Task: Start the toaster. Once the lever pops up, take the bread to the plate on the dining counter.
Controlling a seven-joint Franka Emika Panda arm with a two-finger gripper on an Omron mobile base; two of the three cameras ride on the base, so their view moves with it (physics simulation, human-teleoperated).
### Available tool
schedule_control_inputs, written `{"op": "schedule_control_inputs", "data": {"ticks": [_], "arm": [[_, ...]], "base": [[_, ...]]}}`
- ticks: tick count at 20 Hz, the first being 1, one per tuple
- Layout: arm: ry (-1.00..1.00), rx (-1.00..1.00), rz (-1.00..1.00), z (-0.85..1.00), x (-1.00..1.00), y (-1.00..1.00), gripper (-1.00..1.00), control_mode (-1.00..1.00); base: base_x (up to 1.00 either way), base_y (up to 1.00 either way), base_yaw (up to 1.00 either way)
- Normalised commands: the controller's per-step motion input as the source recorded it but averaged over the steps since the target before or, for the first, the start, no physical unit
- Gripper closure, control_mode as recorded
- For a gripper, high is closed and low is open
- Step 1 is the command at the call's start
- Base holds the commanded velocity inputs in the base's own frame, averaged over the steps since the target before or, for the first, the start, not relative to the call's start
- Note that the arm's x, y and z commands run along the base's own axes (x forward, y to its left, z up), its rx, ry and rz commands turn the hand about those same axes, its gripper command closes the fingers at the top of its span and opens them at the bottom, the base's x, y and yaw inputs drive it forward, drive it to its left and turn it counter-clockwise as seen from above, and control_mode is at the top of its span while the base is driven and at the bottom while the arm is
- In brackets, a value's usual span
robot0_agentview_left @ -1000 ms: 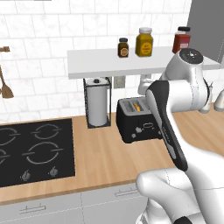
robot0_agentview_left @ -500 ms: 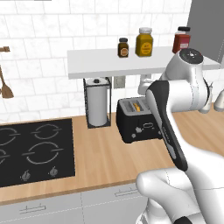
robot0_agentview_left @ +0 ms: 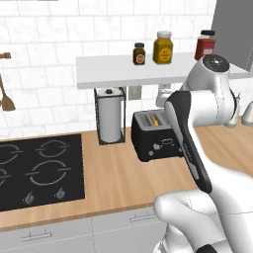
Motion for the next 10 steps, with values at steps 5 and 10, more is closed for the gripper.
{"op": "schedule_control_inputs", "data": {"ticks": [5,10], "arm": [[0.0,0.0,0.0,0.0,0.0,0.0,-1.0,-1.0],[0.0,0.0,0.0,0.0,0.0,0.0,-1.0,-1.0]], "base": [[0.0,0.0,0.0],[0.0,0.0,0.0]]}}
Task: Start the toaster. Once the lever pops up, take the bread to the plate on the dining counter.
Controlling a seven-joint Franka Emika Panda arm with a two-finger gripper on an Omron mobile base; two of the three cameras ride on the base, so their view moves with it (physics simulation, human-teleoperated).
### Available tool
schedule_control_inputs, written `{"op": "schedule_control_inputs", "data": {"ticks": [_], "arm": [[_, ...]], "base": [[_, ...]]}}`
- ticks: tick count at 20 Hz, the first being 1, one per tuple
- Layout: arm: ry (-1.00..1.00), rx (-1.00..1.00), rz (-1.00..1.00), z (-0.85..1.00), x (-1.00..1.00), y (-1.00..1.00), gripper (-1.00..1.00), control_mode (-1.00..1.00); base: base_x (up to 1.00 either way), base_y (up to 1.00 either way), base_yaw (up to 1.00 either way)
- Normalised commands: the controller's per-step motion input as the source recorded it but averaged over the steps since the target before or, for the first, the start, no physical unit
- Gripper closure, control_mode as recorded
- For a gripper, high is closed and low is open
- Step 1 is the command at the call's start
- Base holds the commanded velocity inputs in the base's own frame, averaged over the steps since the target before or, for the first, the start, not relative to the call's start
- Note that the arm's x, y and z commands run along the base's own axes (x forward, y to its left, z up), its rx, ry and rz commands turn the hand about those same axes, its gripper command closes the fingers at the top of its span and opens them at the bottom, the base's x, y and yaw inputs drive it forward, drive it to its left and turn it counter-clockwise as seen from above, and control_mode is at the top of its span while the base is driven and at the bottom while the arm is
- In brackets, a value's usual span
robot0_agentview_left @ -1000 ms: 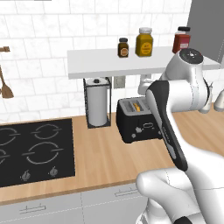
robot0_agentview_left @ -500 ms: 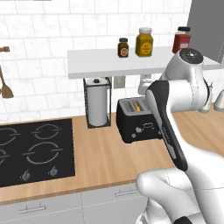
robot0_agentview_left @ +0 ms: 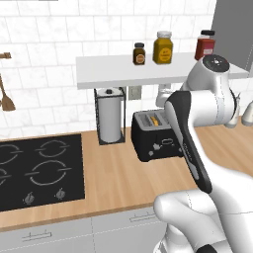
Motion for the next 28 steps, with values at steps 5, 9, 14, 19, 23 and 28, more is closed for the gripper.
{"op": "schedule_control_inputs", "data": {"ticks": [5,9,14,19,23,28], "arm": [[0.0,0.0,0.0,0.0,0.0,0.0,-1.0,-1.0],[0.0,0.0,0.0,0.0,0.0,0.0,-1.0,-1.0],[0.0,0.0,0.0,0.0,0.0,0.0,-1.0,-1.0],[0.0,0.0,0.0,0.0,0.0,0.0,-1.0,-1.0],[0.0,0.0,0.0,0.0,0.0,0.0,-1.0,-1.0],[0.0,0.0,0.0,0.0,0.0,0.0,-1.0,-1.0]], "base": [[0.0,0.0,0.0],[0.0,0.0,0.0],[0.0,0.0,0.0],[0.0,0.0,0.0],[0.0,0.0,0.0],[0.0,0.0,0.0]]}}
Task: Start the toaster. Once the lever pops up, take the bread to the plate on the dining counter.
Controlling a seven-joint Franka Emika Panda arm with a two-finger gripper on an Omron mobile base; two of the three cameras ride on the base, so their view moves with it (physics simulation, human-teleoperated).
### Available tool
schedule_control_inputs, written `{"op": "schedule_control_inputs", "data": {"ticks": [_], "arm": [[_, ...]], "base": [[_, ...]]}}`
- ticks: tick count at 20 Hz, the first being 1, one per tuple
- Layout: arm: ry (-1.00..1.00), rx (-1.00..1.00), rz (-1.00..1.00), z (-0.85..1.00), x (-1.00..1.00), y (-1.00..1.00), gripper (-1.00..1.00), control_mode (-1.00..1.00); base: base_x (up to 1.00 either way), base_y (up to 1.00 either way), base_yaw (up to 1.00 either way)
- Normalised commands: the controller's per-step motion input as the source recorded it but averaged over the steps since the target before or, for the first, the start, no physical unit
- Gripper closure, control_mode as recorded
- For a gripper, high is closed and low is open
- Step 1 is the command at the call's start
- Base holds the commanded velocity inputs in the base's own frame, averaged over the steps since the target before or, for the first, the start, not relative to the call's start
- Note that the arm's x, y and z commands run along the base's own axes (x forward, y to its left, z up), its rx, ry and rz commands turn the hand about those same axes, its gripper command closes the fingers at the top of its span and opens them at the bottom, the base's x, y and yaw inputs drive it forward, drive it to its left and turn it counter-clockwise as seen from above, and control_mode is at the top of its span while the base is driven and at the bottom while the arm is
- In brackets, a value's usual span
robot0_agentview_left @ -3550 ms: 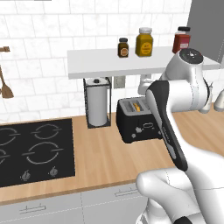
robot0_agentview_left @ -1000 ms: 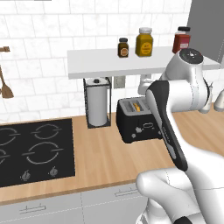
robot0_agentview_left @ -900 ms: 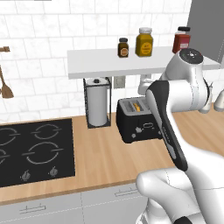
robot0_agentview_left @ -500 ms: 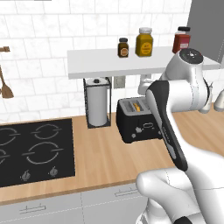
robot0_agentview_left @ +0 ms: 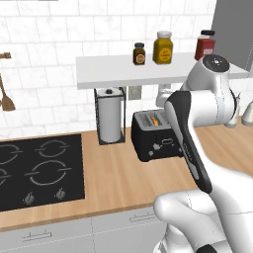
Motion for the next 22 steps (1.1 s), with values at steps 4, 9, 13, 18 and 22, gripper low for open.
{"op": "schedule_control_inputs", "data": {"ticks": [4,9,13,18,22], "arm": [[0.0,0.0,0.0,0.0,0.0,0.0,-1.0,-1.0],[0.0,0.0,0.0,0.0,0.0,0.0,-1.0,-1.0],[0.0,0.0,0.0,0.0,0.0,0.0,-1.0,-1.0],[0.0,0.0,0.0,0.0,0.0,0.0,-1.0,-1.0],[0.0,0.0,0.0,0.0,0.0,0.0,-1.0,-1.0]], "base": [[0.0,0.0,0.0],[0.0,0.0,0.0],[0.0,0.0,0.0],[0.0,0.0,0.0],[0.0,0.0,0.0]]}}
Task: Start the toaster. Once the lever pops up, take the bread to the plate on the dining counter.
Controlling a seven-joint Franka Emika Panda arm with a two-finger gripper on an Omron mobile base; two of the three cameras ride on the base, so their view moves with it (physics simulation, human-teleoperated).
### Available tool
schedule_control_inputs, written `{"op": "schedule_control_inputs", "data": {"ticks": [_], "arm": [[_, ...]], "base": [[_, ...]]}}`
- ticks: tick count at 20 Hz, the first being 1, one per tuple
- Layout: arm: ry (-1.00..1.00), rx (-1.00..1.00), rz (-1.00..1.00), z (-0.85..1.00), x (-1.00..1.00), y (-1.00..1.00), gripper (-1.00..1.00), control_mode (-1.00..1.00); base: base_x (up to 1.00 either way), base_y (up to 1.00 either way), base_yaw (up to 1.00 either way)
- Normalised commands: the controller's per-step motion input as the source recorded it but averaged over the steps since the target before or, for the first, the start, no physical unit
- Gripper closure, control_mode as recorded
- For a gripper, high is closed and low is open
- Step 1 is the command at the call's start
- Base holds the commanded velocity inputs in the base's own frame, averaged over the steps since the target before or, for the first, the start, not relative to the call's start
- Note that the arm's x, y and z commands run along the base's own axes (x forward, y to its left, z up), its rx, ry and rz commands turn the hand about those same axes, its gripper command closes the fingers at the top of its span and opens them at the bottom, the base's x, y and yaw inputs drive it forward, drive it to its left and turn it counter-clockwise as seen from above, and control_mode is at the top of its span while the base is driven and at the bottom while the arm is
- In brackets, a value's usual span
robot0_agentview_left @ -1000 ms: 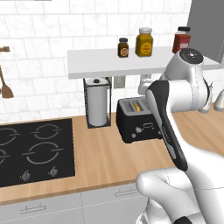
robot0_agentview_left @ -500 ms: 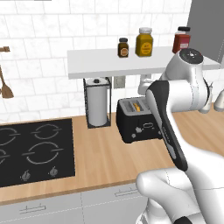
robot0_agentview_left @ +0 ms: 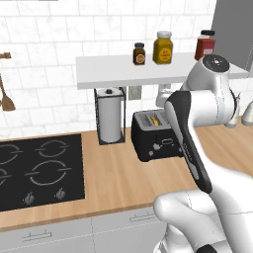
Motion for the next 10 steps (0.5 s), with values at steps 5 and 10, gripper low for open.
{"op": "schedule_control_inputs", "data": {"ticks": [5,10], "arm": [[0.0,0.0,0.0,0.0,0.0,0.0,-1.0,-1.0],[0.0,0.0,0.0,0.0,0.0,0.0,-1.0,-1.0]], "base": [[0.0,0.0,0.0],[0.0,0.0,0.0]]}}
